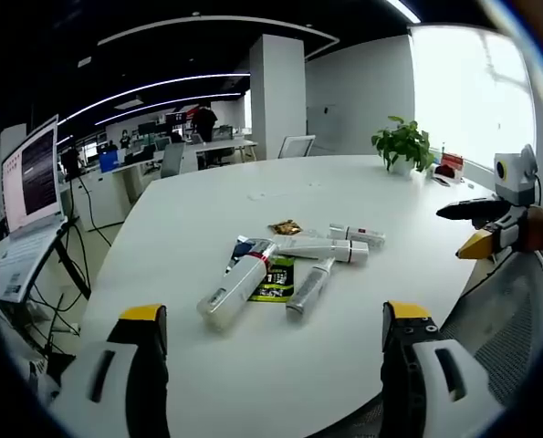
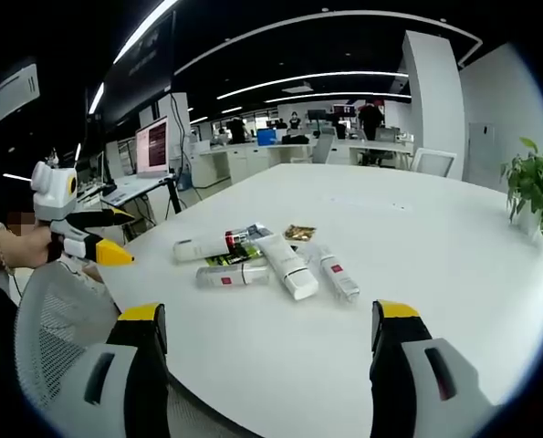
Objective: Arrange the skincare products in the storage area until every visible bottle or jar stands upright without overlapping.
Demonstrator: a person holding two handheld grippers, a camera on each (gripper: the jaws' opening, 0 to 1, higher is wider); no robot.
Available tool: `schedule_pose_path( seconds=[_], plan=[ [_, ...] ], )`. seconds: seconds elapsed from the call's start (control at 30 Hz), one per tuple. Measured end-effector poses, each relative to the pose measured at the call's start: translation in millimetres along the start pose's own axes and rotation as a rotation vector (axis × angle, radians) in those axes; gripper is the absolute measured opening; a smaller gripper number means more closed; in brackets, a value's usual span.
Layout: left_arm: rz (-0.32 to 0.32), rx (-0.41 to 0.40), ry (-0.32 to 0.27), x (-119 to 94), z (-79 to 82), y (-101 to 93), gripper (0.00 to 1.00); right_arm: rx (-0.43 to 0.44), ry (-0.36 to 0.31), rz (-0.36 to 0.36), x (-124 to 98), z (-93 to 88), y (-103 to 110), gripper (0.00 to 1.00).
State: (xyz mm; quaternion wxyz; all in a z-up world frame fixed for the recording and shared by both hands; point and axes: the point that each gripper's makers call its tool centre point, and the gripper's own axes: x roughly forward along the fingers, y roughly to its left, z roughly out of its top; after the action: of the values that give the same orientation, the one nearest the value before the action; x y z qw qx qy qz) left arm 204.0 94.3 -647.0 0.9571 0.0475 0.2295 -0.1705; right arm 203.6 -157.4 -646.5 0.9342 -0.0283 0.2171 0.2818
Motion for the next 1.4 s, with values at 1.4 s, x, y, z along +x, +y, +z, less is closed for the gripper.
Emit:
schedule_pose_path(
  seconds=[1.4],
  plan=[
    [0.010,-0.003,0.079,16,4.4,22.2,0.84,-0.025,-0.016,-0.007,-1,2.0,-1,0.92]
  ],
)
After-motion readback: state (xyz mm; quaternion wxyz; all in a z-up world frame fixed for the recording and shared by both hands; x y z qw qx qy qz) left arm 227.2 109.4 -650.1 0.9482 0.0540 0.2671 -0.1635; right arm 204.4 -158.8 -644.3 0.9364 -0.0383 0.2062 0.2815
